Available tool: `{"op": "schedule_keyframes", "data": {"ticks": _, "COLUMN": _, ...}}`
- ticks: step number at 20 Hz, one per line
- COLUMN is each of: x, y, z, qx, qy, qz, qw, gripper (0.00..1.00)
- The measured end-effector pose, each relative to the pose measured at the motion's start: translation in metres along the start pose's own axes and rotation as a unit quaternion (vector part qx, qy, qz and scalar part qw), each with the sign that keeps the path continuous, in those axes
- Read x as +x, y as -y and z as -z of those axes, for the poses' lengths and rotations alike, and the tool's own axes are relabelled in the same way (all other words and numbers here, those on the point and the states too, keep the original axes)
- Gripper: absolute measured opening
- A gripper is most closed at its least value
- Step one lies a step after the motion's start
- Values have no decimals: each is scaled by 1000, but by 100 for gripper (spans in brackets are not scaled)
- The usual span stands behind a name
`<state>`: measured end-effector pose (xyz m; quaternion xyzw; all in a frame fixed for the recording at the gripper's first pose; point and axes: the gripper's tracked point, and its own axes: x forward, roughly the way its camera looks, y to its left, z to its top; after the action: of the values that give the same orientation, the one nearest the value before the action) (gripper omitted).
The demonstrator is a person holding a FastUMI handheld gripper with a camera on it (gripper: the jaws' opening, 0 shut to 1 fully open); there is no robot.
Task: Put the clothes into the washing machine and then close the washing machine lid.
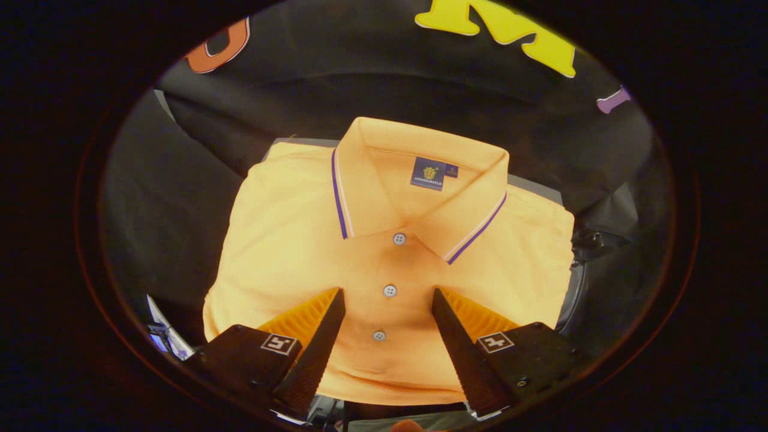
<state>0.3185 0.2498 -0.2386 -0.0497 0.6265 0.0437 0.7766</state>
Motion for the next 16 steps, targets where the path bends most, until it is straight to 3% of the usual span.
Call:
{"op": "schedule_keyframes", "data": {"ticks": 6, "x": -2, "y": -1, "z": -1, "qx": 34, "qy": 17, "qz": 4, "qw": 999, "gripper": 94}}
{"op": "schedule_keyframes", "data": {"ticks": 10, "x": -3, "y": 1, "z": 1, "qx": 17, "qy": 8, "qz": -1, "qw": 1000, "gripper": 94}}
{"op": "schedule_keyframes", "data": {"ticks": 13, "x": -3, "y": 7, "z": 1, "qx": -7, "qy": -1, "qz": -8, "qw": 1000, "gripper": 86}}
{"op": "schedule_keyframes", "data": {"ticks": 15, "x": -3, "y": 9, "z": 1, "qx": -12, "qy": 1, "qz": -13, "qw": 1000, "gripper": 71}}
{"op": "schedule_keyframes", "data": {"ticks": 16, "x": -2, "y": 10, "z": -1, "qx": -11, "qy": 5, "qz": -16, "qw": 1000, "gripper": 59}}
